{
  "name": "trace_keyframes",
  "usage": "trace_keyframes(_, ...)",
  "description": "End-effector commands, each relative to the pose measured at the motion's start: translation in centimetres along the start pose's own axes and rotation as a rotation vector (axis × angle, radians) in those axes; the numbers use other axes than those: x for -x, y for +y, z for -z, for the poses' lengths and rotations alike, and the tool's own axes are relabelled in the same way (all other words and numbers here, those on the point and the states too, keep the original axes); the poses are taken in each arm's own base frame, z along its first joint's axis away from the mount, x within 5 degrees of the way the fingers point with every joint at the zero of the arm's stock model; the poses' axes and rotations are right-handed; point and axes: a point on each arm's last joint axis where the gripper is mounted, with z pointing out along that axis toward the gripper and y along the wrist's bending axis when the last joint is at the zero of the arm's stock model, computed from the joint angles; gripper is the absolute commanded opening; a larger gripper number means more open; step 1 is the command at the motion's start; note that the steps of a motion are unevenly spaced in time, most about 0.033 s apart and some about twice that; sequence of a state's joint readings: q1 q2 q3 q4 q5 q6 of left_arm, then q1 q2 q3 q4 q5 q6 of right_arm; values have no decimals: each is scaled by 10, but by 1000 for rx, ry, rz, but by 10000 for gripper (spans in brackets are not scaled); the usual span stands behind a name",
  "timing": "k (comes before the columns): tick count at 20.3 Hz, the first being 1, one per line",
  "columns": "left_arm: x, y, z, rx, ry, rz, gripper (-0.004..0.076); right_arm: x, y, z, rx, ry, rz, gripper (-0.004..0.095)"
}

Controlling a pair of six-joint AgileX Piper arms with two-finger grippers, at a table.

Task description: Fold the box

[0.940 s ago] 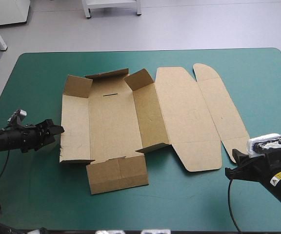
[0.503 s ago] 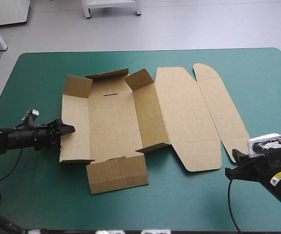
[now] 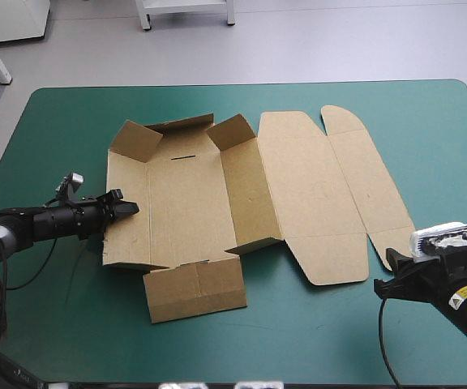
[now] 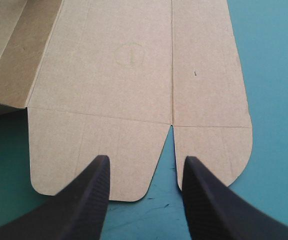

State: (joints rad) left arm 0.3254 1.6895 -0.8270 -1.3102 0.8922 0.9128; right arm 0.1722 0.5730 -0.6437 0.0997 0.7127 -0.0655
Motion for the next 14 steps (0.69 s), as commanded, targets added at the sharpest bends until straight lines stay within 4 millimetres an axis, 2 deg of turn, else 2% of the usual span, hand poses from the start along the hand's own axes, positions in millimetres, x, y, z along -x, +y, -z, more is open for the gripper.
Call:
trace_keyframes(1,4,-19,7,-90,-19,-34,-6,15,-1,5,-10,-83,1,422)
trace_keyframes(6,1,-26,8,-150,17,-157,-8,15,-1,5,-10,-82,1,418)
trace_keyframes(10,19,-40,18,-121,67,-328,-8,15,-1,5,-9,-80,1,418)
trace_keyframes(14,53,-84,34,1,140,-675,-8,12,-1,5,-12,-53,9,418)
